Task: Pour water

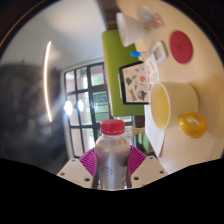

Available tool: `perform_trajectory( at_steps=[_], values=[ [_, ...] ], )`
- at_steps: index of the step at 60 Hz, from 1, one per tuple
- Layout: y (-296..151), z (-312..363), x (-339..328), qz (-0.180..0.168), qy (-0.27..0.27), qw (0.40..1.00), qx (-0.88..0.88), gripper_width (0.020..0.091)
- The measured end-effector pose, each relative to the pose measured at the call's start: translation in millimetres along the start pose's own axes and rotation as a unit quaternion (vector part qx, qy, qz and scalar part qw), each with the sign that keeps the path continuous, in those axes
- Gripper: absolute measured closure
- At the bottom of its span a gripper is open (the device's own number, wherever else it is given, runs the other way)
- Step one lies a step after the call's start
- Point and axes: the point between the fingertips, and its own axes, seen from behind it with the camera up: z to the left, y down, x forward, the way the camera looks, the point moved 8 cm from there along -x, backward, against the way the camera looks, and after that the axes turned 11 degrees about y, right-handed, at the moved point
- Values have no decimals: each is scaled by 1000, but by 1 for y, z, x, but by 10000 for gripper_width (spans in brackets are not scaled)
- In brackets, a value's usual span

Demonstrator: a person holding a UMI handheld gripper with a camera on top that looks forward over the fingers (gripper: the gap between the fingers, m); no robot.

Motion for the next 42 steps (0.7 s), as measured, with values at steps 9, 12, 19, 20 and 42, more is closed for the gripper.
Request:
perform_trajectory(
  at_steps=[9,12,19,20,42],
  values=[
    [-28,-10,17,36,-17,976,213,734],
    [-34,-17,14,38,-16,969,245,734],
    [-39,-26,7,36,-8,961,273,733],
    [-39,-27,5,37,-7,961,275,732],
    [-25,70,-78,-54,-63,967,-242,732]
  ],
)
